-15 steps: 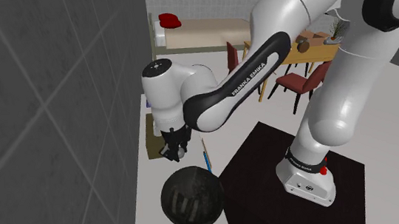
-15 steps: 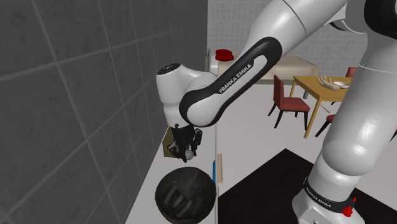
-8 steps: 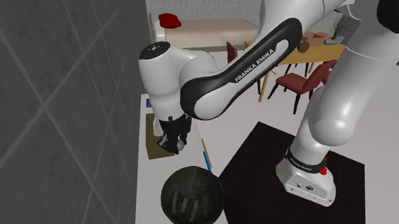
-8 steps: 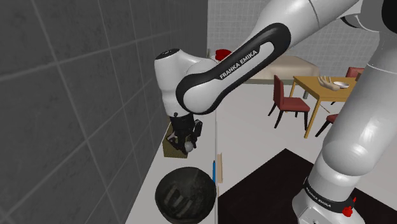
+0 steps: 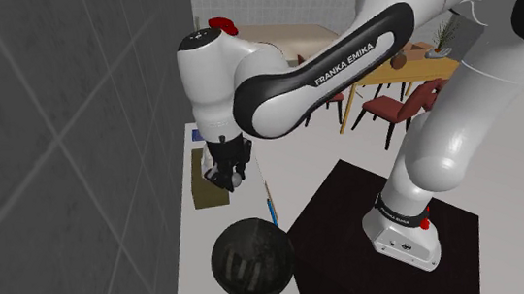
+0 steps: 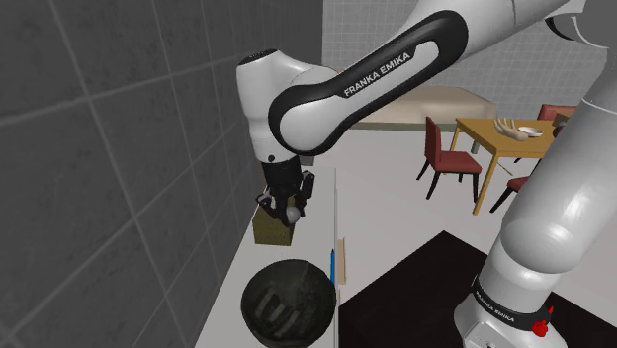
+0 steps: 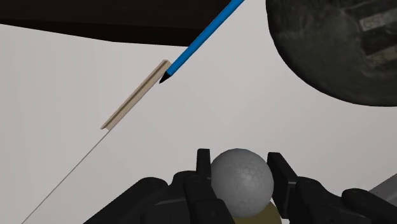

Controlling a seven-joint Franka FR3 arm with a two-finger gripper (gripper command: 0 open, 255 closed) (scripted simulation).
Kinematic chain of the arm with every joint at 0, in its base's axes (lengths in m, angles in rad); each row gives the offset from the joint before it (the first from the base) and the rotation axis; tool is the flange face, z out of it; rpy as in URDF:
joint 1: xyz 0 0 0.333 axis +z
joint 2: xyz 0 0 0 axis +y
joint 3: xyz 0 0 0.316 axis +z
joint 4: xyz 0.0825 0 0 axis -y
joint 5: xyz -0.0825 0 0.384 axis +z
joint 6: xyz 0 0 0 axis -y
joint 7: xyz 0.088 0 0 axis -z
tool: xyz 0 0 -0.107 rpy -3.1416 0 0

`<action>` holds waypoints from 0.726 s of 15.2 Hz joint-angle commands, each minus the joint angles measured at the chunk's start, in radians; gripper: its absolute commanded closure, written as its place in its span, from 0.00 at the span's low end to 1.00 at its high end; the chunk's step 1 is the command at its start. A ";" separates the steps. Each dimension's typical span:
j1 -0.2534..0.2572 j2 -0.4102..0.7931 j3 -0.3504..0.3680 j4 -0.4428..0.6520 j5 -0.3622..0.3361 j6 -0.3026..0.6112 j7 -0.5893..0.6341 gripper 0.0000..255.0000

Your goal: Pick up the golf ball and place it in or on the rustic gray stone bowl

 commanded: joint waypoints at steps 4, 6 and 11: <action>0.001 -0.032 -0.008 0.042 0.018 -0.069 -0.020 1.00; 0.001 -0.040 -0.011 0.055 0.021 -0.088 -0.025 1.00; 0.060 -0.083 0.053 0.031 0.073 -0.105 0.070 1.00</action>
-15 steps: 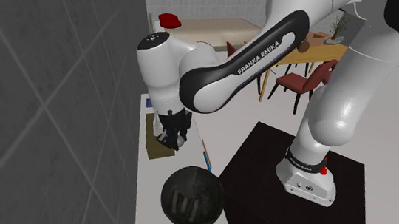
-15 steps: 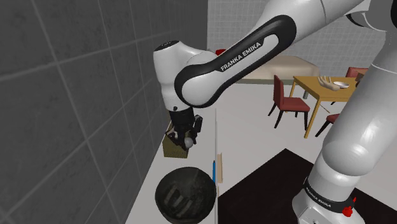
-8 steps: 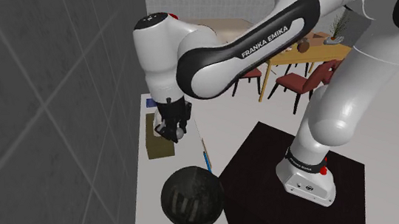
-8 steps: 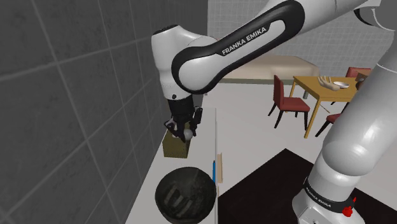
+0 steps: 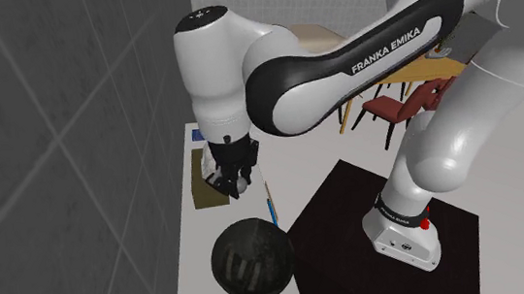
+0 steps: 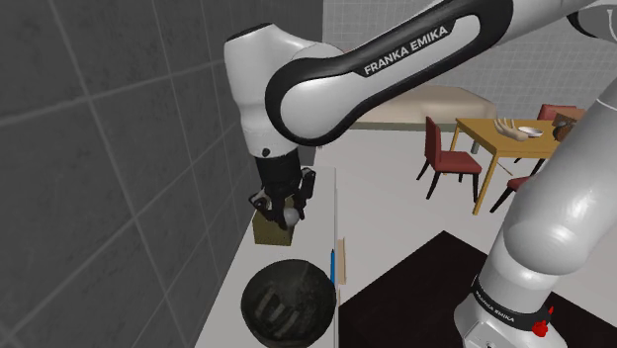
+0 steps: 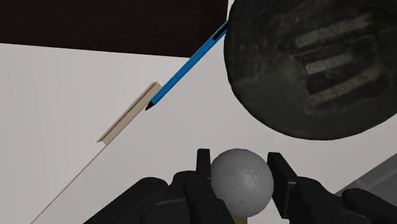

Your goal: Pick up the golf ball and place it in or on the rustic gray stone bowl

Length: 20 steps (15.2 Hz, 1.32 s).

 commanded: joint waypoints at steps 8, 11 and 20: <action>0.090 -0.016 0.126 0.003 0.062 -0.018 0.188 1.00; 0.089 0.003 0.135 -0.024 0.053 0.024 0.198 1.00; 0.081 0.076 0.162 -0.094 0.008 0.149 0.243 1.00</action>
